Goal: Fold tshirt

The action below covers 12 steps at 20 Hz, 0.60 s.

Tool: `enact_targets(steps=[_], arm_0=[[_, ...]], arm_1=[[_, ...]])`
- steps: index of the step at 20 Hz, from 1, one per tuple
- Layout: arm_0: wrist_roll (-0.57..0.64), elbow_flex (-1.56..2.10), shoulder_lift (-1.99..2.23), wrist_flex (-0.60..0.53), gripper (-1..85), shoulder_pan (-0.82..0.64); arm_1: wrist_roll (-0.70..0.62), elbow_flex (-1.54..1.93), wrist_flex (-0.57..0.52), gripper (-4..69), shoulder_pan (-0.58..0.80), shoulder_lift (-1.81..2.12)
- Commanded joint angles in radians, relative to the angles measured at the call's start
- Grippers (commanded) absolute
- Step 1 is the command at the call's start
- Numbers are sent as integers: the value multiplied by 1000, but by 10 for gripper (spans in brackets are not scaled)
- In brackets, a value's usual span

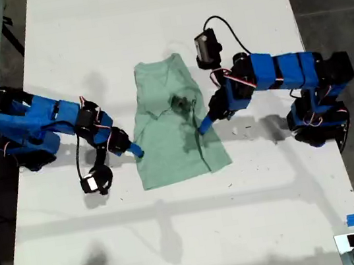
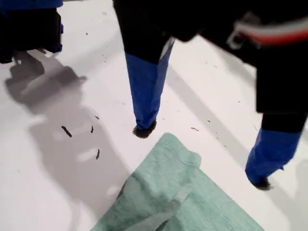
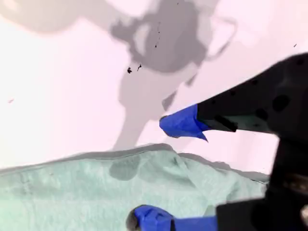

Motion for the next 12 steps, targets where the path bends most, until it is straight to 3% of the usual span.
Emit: enact_targets(steps=[1,12], arm_0=[[-9,-83,-12,-80,247,0],[-54,-124,-268,-371,90,51]], arm_1=[[0,5,-20,392,-18,86],[46,155,-87,397,-98,164]])
